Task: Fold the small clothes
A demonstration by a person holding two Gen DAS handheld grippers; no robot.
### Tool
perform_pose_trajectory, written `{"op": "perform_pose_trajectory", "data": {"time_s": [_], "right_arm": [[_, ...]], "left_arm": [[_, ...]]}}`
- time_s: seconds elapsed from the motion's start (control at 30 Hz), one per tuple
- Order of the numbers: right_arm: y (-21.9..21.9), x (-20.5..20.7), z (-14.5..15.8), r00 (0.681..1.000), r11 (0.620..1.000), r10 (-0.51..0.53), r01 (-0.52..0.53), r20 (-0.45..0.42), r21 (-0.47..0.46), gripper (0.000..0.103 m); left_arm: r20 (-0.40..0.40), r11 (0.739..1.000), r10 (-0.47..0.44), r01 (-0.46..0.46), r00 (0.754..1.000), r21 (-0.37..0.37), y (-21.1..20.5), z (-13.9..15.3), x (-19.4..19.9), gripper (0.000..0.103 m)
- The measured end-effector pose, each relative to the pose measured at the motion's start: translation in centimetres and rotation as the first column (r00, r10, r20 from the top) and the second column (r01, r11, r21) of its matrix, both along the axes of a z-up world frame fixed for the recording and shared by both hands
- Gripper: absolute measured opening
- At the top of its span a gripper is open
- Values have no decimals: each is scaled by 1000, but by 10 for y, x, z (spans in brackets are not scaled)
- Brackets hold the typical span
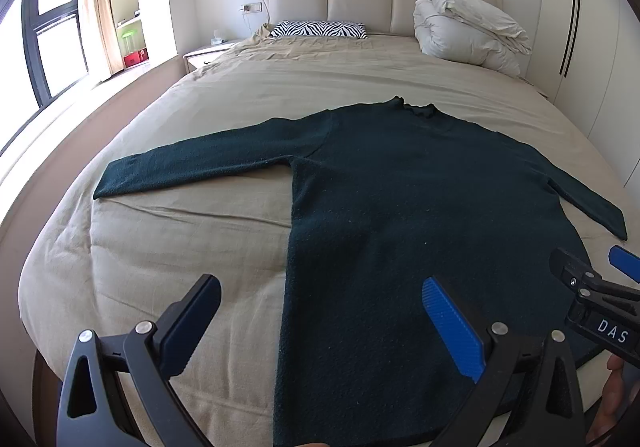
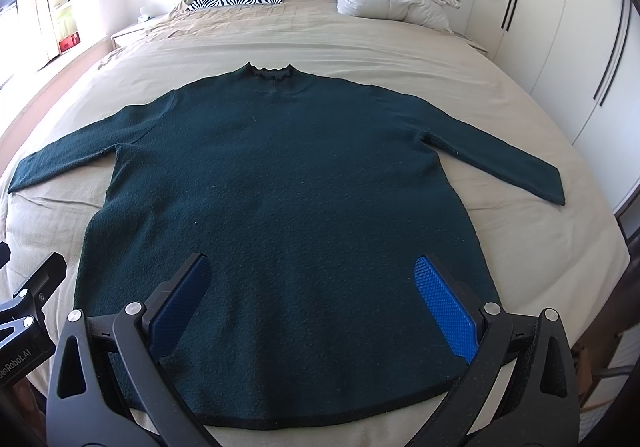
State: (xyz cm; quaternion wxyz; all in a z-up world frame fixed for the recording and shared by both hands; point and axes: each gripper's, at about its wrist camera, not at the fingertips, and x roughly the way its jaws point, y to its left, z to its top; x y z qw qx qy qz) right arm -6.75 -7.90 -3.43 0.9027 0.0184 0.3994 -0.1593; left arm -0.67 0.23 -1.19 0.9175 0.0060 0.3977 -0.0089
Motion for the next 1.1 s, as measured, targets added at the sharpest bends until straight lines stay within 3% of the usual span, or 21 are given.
{"op": "perform_pose_trajectory", "data": {"time_s": [0.77, 0.83, 1.0, 1.1], "right_arm": [[2, 6, -5, 1000, 1000, 6, -6, -10, 12, 103], [2, 9, -7, 1000, 1000, 11, -11, -11, 19, 103], [1, 17, -6, 999, 998, 45, -46, 19, 53, 103], [0, 23, 1, 997, 997, 48, -51, 68, 51, 103]], "left_arm": [[-24, 1000, -22, 22, 999, -22, 6, -5, 2, 103], [-18, 997, -38, 37, 999, -63, 13, -6, 3, 103], [-74, 960, -80, 57, 994, -273, 44, -13, 23, 103], [-63, 966, -44, 27, 997, -256, 62, -17, 36, 103]]}}
